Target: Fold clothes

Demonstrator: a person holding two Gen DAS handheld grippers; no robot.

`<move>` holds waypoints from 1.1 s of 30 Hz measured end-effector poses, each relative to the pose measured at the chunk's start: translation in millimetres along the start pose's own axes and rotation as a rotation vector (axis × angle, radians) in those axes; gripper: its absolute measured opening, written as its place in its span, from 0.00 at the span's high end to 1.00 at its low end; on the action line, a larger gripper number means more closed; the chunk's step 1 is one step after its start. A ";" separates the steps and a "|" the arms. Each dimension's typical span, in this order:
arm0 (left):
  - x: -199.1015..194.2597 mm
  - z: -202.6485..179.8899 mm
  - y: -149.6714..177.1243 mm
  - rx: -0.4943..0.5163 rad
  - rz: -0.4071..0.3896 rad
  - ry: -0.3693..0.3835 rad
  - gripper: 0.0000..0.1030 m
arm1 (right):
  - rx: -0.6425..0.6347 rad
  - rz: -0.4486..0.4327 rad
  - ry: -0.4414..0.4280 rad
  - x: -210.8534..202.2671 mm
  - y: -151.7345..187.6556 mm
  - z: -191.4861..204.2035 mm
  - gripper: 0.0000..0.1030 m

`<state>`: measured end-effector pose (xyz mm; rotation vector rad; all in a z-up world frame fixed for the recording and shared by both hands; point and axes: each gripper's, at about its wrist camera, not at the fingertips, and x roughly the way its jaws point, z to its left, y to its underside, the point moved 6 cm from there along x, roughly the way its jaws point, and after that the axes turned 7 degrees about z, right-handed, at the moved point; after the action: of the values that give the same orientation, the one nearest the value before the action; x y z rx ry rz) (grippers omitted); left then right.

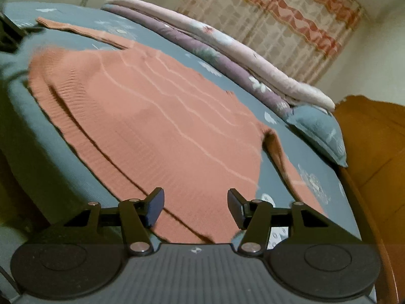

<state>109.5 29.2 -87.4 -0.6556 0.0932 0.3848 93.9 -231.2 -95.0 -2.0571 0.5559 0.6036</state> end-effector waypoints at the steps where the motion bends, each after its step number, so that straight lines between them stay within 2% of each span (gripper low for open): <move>1: -2.0 4.7 1.5 -0.005 0.010 0.004 0.23 | 0.008 0.006 0.001 1.5 2.2 -2.6 0.41; 5: -4.0 10.1 -7.1 -0.056 0.018 0.117 0.23 | 0.101 0.023 -0.041 4.8 8.0 -19.4 0.41; 11: 3.3 -16.6 -50.5 -0.108 -0.054 0.419 0.23 | 0.299 0.029 -0.143 22.3 4.9 -54.5 0.41; 14: 14.4 -40.0 -74.9 -0.127 -0.083 0.546 0.23 | 0.469 0.039 -0.268 44.9 6.2 -72.2 0.41; 16: 29.4 -53.6 -79.4 -0.182 -0.037 0.654 0.23 | 0.543 0.045 -0.345 56.5 11.2 -74.2 0.41; 18: 45.2 -63.3 -69.5 -0.257 0.050 0.759 0.23 | 0.576 0.075 -0.386 66.2 20.3 -69.6 0.40; 21: 58.5 -59.7 -33.2 -0.467 0.202 0.885 0.23 | 0.548 0.058 -0.363 55.7 36.3 -62.9 0.40; 22: 58.9 -54.9 -23.3 -0.504 0.219 0.910 0.23 | 0.552 0.062 -0.356 50.1 41.8 -62.7 0.40; 27: 39.0 -37.3 -5.4 -0.402 0.273 0.870 0.22 | 0.598 0.097 -0.359 28.9 63.9 -71.5 0.38; 30: 36.2 -28.1 -18.4 -0.388 0.234 0.832 0.22 | 0.692 0.054 -0.373 27.5 64.6 -92.8 0.38; 33: 42.5 -23.2 -42.8 -0.383 0.173 0.835 0.22 | 0.756 0.025 -0.383 39.3 55.7 -111.9 0.37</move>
<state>165.9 -2.4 -89.7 -1.1618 0.8923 0.2735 114.5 -360.5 -100.2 -1.1913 0.4836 0.6546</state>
